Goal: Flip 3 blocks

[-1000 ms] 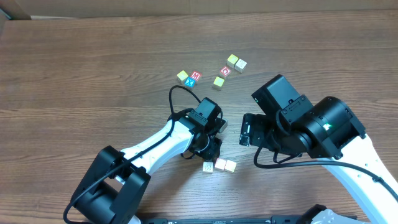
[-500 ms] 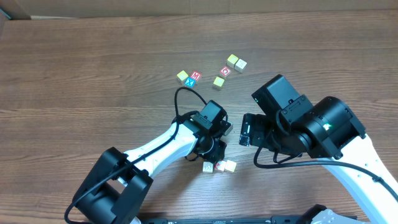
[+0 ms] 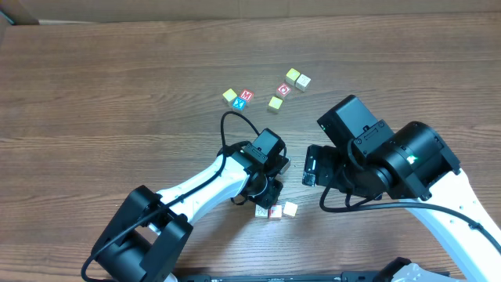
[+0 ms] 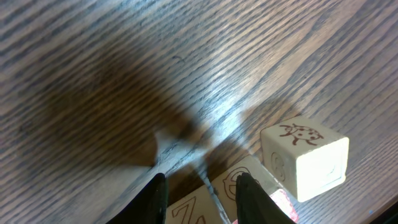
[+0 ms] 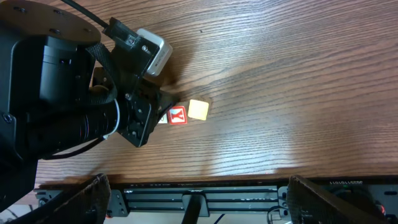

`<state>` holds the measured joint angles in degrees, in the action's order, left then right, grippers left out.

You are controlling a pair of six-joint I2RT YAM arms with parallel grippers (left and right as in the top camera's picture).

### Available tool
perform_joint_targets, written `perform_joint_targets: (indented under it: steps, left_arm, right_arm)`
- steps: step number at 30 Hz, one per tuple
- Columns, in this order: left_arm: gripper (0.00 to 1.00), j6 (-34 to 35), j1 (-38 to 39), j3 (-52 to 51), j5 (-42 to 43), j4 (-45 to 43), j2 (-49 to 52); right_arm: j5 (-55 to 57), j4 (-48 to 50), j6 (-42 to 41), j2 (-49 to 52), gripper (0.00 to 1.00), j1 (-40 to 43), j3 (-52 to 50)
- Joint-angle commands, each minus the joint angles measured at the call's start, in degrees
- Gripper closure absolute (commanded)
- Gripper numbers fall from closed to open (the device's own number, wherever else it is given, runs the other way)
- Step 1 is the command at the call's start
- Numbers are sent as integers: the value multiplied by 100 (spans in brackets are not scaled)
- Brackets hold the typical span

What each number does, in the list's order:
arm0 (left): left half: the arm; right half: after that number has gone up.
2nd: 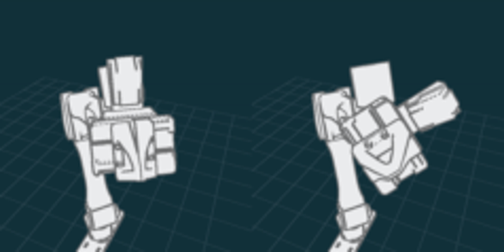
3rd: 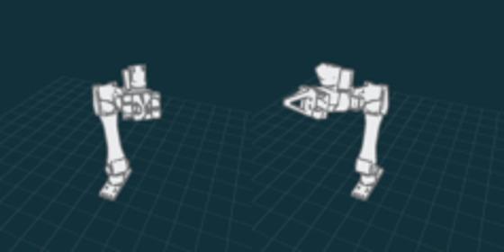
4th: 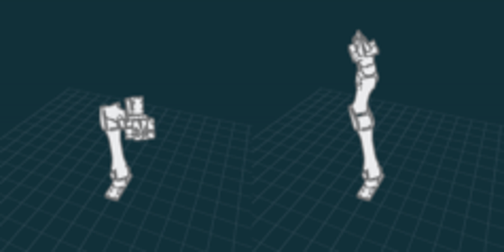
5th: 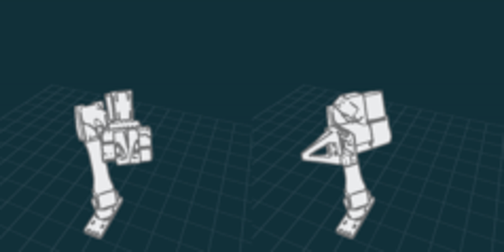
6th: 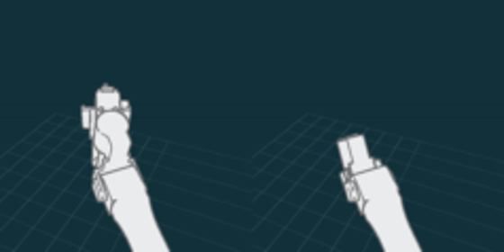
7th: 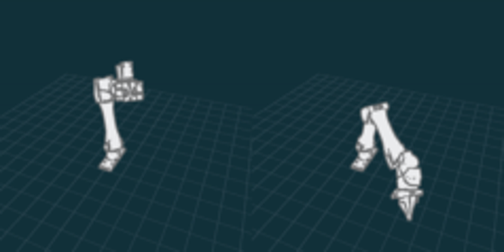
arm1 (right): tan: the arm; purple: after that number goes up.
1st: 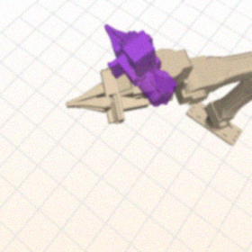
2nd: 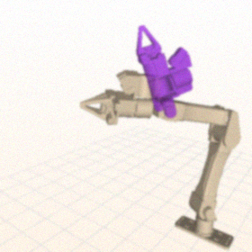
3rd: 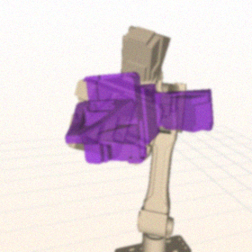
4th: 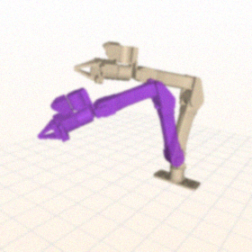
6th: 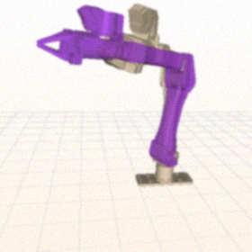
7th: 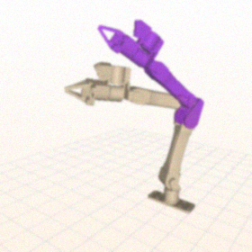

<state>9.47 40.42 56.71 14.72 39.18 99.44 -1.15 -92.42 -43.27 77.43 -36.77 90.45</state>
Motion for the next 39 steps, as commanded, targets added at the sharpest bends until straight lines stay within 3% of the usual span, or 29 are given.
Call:
perform_joint_targets:
  steps: [1, 6, 11, 16, 22, 27, 29, 31, 39]
  left_arm:
    - [71, 39, 20, -31, -79, 28, 66]
    - [64, 114, -7, -31, -267, -37, 66]
    - [71, 345, -286, 142, -385, 2, 61]
    - [77, 496, -848, 833, -487, 686, 61]
    - [77, 463, -1596, 1436, -638, 1497, 61]
    - [77, 267, -2142, 1388, -632, 2065, 61]
    - [77, 195, -2277, 1338, -632, 2247, 61]
    - [73, 90, -2358, 1204, -629, 2417, 61]
    - [67, 92, -2352, 1163, -610, 2483, 63]
  right_arm:
    - [-4, 11, 0, 2, 9, 15, -24]
    - [-2, 37, 2, 2, 9, 15, -24]
    - [168, 249, 20, 2, 12, 15, -37]
    - [629, 328, -28, 96, 43, 15, -52]
    - [664, 380, -52, 474, 64, 15, -131]
    - [597, 960, -291, 647, 90, 15, -1067]
    - [463, 1250, -348, 651, 96, 15, -1526]
    - [227, 1755, -352, 649, 96, 15, -2363]
    - [-201, 2883, -426, 651, 96, 15, -3836]
